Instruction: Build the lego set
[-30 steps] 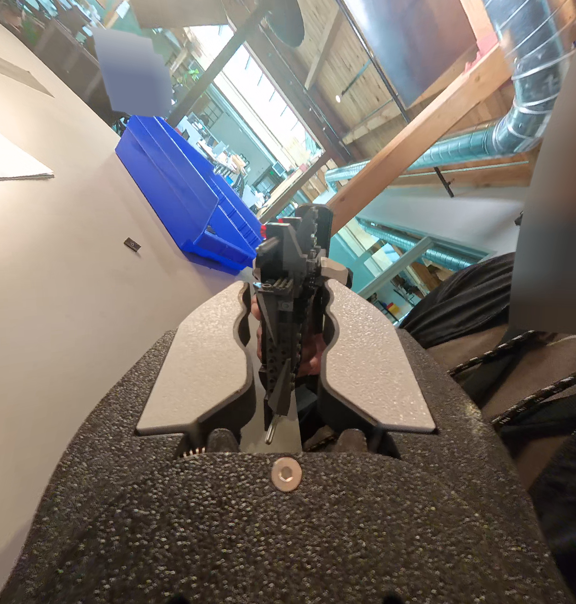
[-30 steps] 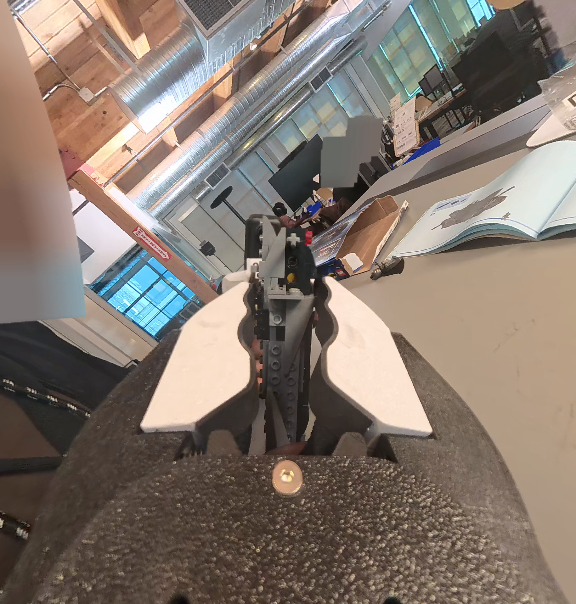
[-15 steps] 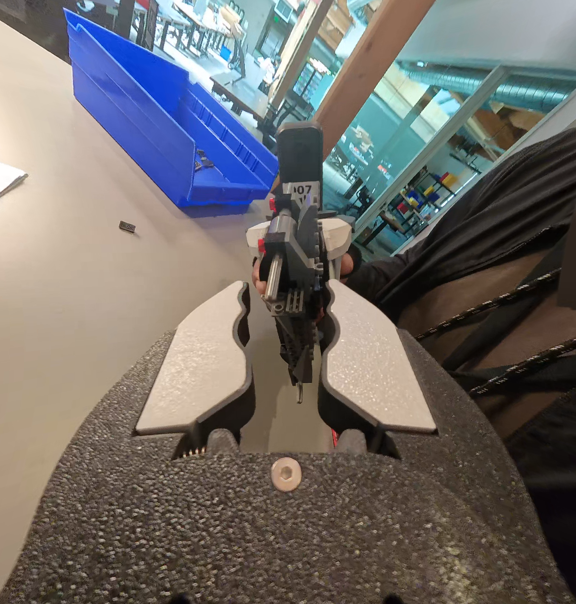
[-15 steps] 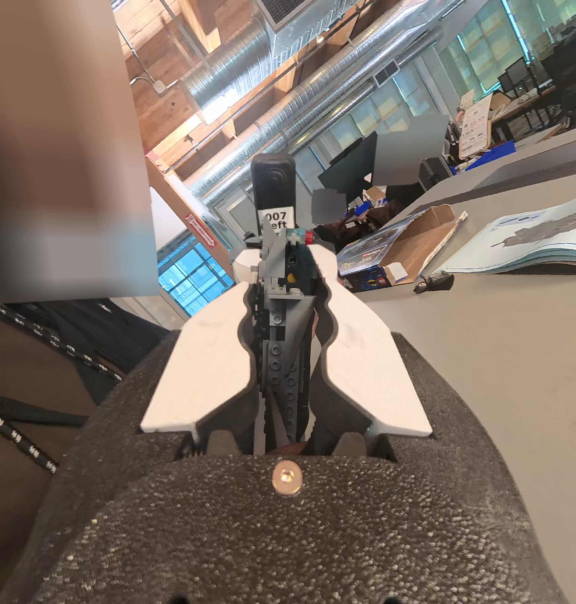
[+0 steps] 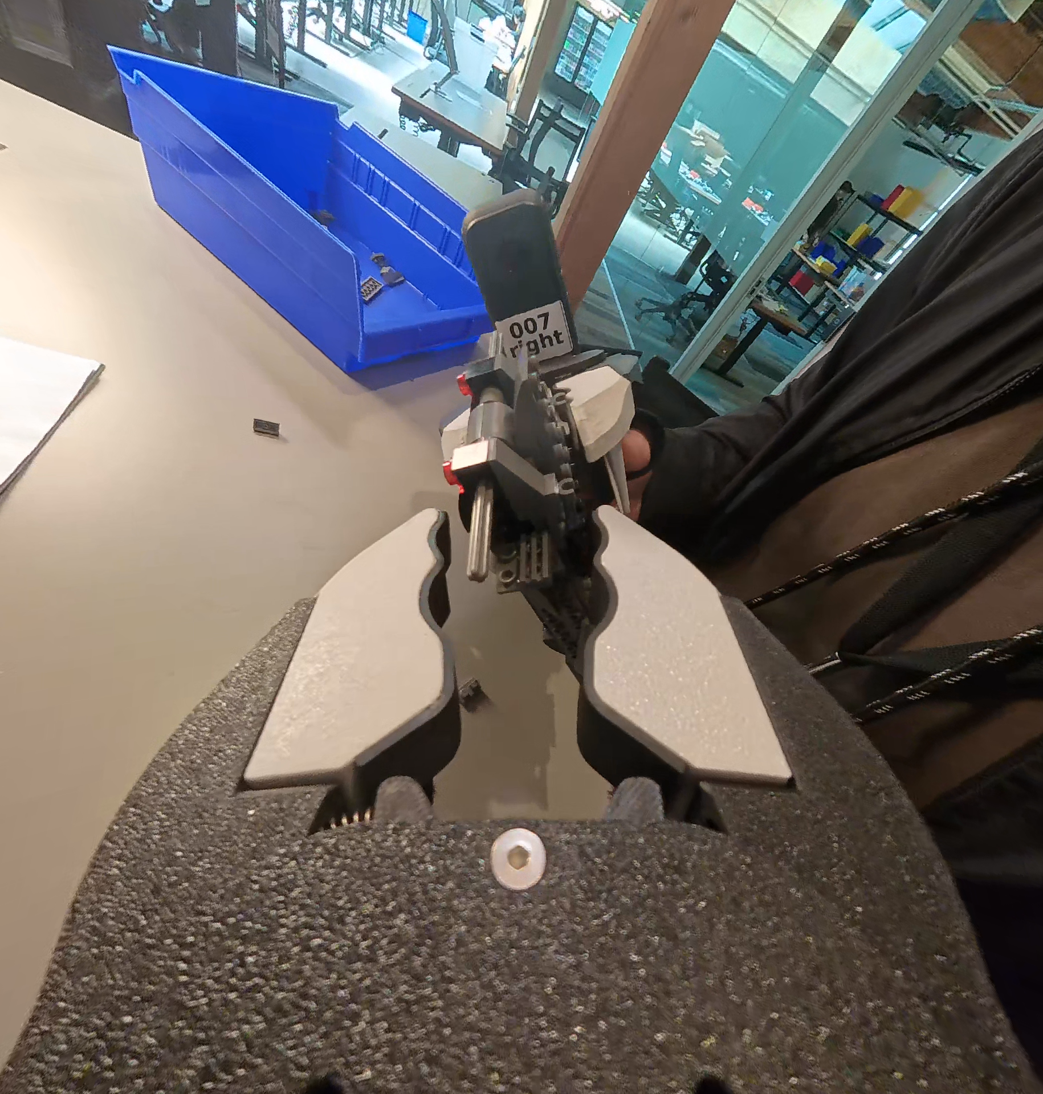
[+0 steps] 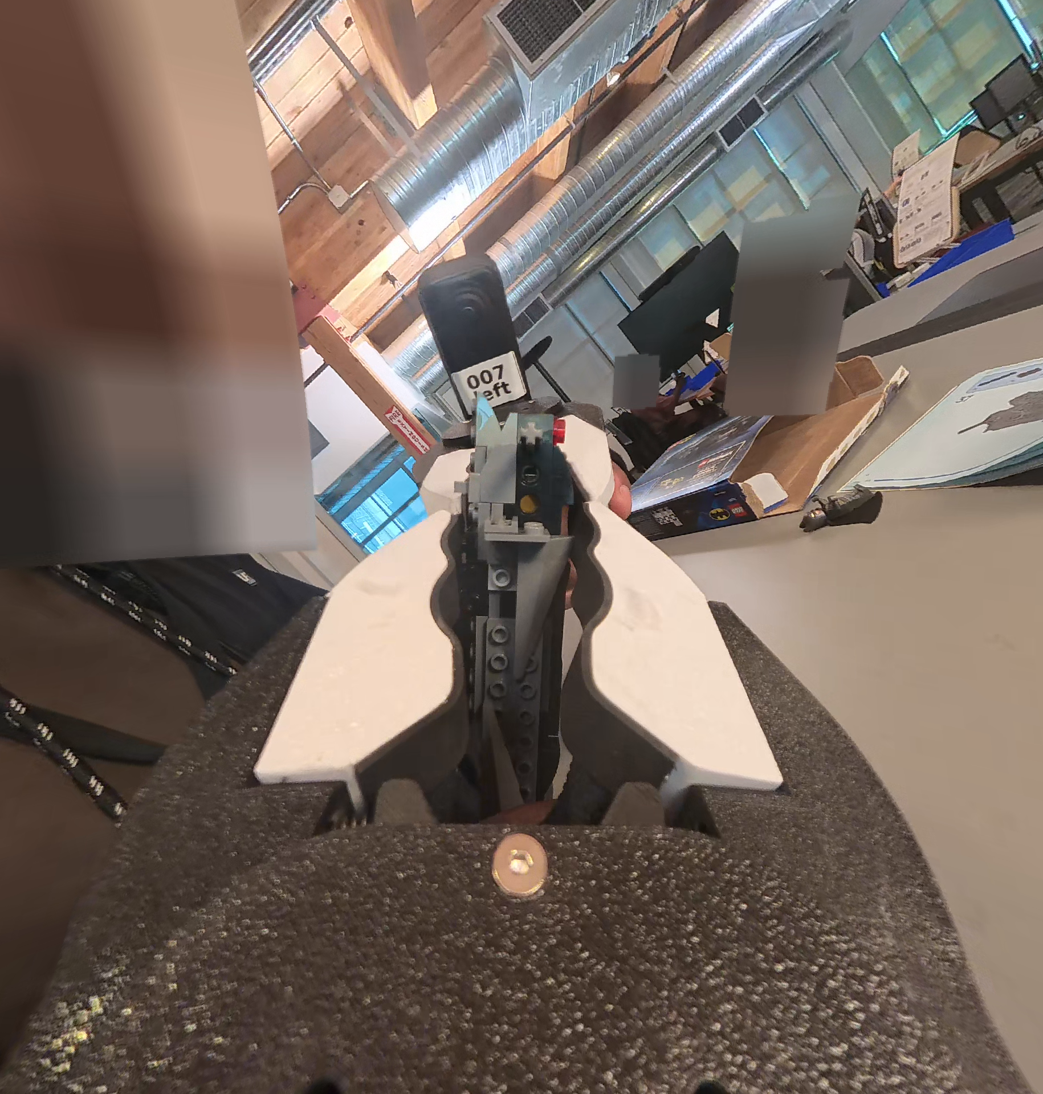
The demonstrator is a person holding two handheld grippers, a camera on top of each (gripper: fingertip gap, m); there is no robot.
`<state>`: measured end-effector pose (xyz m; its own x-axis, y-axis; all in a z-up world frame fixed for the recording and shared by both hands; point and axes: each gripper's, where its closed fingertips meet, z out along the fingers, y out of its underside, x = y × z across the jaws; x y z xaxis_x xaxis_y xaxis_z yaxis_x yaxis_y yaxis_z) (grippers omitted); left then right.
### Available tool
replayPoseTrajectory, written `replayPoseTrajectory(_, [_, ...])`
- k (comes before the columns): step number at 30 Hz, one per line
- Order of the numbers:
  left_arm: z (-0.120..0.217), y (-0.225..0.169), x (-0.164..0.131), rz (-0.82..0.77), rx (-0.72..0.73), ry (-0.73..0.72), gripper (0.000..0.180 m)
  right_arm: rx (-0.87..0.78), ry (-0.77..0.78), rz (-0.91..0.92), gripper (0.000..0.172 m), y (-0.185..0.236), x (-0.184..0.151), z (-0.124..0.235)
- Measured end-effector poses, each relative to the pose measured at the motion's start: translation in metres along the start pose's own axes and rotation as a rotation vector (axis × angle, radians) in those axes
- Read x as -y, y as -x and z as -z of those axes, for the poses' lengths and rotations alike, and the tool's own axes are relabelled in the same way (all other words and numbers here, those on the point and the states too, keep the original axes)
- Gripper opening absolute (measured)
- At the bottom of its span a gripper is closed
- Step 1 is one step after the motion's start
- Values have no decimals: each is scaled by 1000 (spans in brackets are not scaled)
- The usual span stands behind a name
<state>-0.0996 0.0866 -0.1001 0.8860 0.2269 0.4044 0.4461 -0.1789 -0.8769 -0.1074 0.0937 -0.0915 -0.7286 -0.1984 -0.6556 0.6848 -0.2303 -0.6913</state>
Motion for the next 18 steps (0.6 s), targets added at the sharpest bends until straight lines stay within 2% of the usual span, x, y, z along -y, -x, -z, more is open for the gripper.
replayPoseTrajectory(4, [0,1,2,-8,23,-12,47,11,-14,-24,35,0,1,0])
replayPoseTrajectory(8, [-1,0,3,-25,33,-15,42,11,-20,-46,35,-1,1,-1])
replayPoseTrajectory(18, [3,-1,2,-10,41,-25,41,6,-11,-41,35,0,0,-6])
